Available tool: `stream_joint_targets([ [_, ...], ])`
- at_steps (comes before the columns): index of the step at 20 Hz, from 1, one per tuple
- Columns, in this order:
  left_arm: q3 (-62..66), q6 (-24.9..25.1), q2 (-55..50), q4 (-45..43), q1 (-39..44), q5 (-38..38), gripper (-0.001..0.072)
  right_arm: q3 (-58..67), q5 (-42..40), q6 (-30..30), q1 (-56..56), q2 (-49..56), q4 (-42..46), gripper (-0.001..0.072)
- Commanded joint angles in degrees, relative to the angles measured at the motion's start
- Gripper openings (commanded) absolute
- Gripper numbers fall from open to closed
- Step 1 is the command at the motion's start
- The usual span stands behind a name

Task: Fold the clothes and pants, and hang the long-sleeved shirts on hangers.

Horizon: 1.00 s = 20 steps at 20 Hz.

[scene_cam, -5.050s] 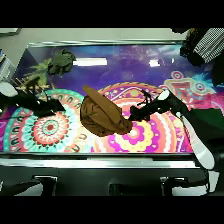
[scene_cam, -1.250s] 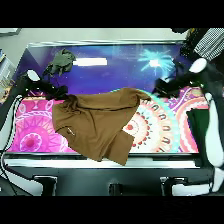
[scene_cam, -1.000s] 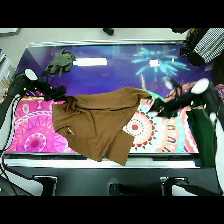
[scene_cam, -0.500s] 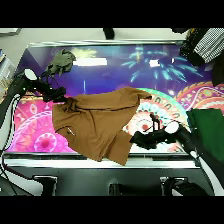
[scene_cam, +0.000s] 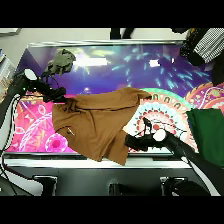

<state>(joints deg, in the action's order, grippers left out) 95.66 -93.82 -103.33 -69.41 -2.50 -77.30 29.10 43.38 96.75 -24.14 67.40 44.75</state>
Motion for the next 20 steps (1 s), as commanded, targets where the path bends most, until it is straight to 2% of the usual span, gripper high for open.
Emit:
stream_joint_targets([
  [1, 0.04, 0.02, 0.20, 0.00, -0.13, 0.11, 0.0020, 0.87, -3.41, 1.40, -2.05, -0.22, -0.59, 0.0030],
  [4, 0.20, 0.04, 2.08, 0.00, -1.81, -1.11, 0.0019, 6.93, -0.74, 1.75, 0.68, -4.57, 2.84, 0.0030],
  [7, 0.22, 0.44, 6.49, 0.07, -5.64, -3.26, 0.0019, 18.23, 3.87, 3.56, 12.13, -11.21, 8.11, 0.0030],
  [11, 0.92, 0.44, 17.05, 3.32, -10.82, -3.54, 0.0019, 40.61, 11.26, -0.07, 27.39, -18.05, 8.46, 0.0030],
  [15, 4.83, -0.55, 31.23, 5.84, -13.84, -5.27, 0.0019, 65.11, 17.33, -3.08, 34.45, -22.75, 10.03, 0.0030],
  [18, 5.57, -0.70, 43.87, 5.49, -14.29, -5.20, 0.0019, 79.84, 17.79, -2.40, 35.41, -25.51, 18.64, 0.0030],
  [20, 5.57, -2.12, 50.95, 4.28, -14.32, -4.68, 0.0019, 86.88, 17.35, 1.46, 35.41, -26.05, 25.75, 0.0030],
])
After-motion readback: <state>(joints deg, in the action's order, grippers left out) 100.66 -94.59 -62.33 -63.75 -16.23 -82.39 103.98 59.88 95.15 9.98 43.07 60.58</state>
